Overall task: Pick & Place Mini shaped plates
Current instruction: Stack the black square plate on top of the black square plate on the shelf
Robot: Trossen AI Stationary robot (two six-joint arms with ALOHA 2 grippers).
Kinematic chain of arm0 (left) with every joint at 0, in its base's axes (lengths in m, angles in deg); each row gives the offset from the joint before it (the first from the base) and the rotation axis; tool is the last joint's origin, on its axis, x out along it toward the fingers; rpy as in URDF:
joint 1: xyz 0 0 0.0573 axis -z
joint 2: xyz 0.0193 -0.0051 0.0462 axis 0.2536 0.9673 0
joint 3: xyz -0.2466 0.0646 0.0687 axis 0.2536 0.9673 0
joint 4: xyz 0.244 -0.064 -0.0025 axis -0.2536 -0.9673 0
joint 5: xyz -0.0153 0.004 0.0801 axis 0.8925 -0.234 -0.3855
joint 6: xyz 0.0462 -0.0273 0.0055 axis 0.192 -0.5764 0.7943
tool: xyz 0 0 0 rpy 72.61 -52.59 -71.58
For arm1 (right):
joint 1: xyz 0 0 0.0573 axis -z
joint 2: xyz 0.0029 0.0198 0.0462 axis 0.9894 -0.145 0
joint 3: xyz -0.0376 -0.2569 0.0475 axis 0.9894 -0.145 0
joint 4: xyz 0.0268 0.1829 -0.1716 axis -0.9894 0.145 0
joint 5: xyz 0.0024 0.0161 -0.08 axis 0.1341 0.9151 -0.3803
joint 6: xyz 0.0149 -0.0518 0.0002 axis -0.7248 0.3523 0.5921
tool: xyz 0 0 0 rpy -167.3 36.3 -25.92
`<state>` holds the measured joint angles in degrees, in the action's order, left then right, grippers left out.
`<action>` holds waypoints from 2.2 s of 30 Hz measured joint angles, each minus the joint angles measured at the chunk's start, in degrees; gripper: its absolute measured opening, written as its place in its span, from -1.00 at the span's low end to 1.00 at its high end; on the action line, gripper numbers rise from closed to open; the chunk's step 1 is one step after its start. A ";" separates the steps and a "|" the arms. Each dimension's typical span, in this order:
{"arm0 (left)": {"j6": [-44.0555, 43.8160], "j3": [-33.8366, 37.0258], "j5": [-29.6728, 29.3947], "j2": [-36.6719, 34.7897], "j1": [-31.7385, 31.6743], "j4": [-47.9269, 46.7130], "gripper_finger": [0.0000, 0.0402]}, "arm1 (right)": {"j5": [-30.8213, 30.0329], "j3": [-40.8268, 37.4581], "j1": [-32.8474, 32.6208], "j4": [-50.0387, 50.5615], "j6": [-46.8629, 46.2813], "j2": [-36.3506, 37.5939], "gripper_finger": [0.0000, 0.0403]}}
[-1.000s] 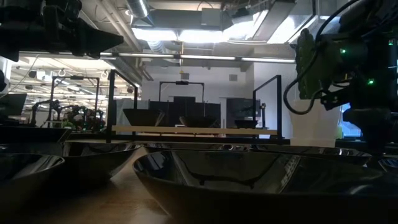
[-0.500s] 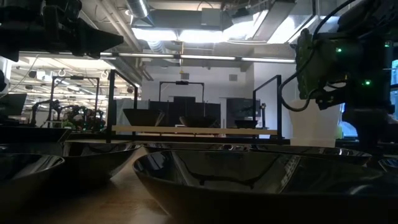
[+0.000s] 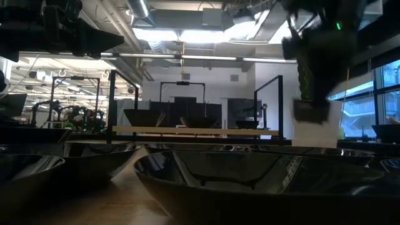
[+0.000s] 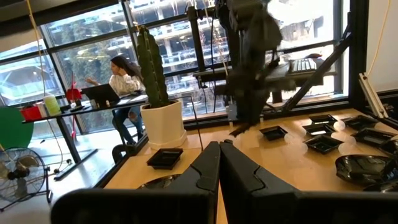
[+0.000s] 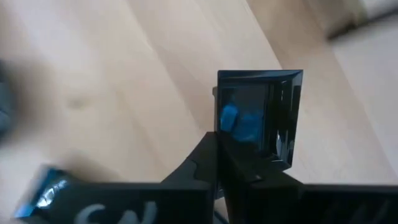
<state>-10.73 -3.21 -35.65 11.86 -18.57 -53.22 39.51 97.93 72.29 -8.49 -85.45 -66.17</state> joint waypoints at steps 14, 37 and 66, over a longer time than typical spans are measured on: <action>0.00 0.00 0.00 -0.02 0.02 0.04 -0.97 | -7.49 30.75 4.20 9.42 18.11 -10.56 -0.94; 0.33 0.00 0.07 0.00 0.00 -0.48 -0.97 | -10.20 36.75 25.87 15.80 41.51 -28.17 -0.94; 0.46 0.00 0.03 -0.01 0.01 -0.39 -0.97 | -5.35 30.54 26.52 7.37 45.62 -28.13 -0.91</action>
<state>-10.27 -3.21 -35.62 11.85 -18.56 -53.61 34.16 128.47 98.81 -1.13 -39.82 -94.30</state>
